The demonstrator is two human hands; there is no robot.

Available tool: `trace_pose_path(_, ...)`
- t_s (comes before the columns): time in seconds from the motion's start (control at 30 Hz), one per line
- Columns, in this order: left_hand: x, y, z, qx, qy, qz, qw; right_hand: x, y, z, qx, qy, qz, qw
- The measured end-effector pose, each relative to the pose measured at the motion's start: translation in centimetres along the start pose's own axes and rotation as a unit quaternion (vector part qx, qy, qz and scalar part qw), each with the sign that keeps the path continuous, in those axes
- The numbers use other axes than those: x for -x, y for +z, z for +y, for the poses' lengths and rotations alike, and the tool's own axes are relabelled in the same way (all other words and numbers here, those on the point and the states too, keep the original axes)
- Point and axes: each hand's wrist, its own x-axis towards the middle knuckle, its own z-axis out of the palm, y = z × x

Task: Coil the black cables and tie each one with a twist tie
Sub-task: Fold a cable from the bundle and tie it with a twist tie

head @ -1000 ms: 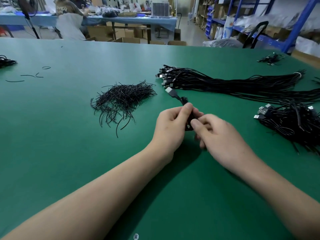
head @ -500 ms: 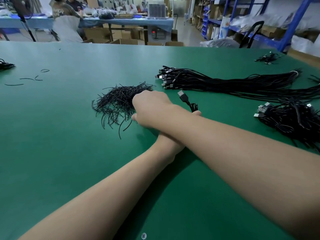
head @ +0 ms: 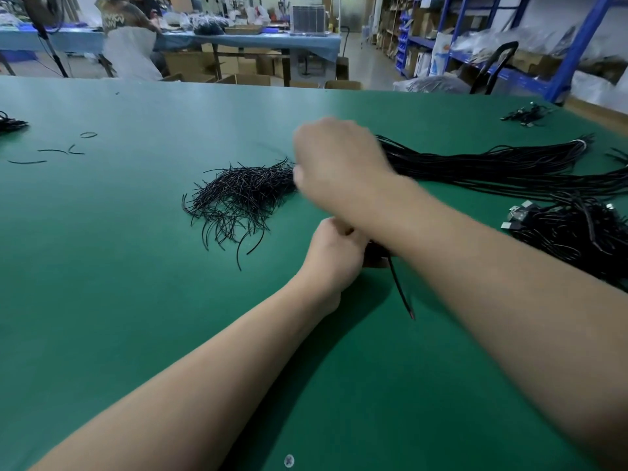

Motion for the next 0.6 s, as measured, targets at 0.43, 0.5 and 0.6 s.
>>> trace_pose_path(0.43,0.1,0.0,0.2,-0.188,0.200,0.019,0.961,12.0,3.6,12.1,-0.525,0.250,-0.034,0.813)
trace_pose_path(0.5,0.1,-0.2,0.1,-0.238,0.231,0.006,0.943,12.4,3.9,11.6,-0.537,0.242,-0.051,0.806)
trace_pose_path(0.6,0.1,-0.4,-0.1,-0.283,0.244,-0.017,0.928,12.5,3.8,11.2,-0.550,0.236,-0.060,0.799)
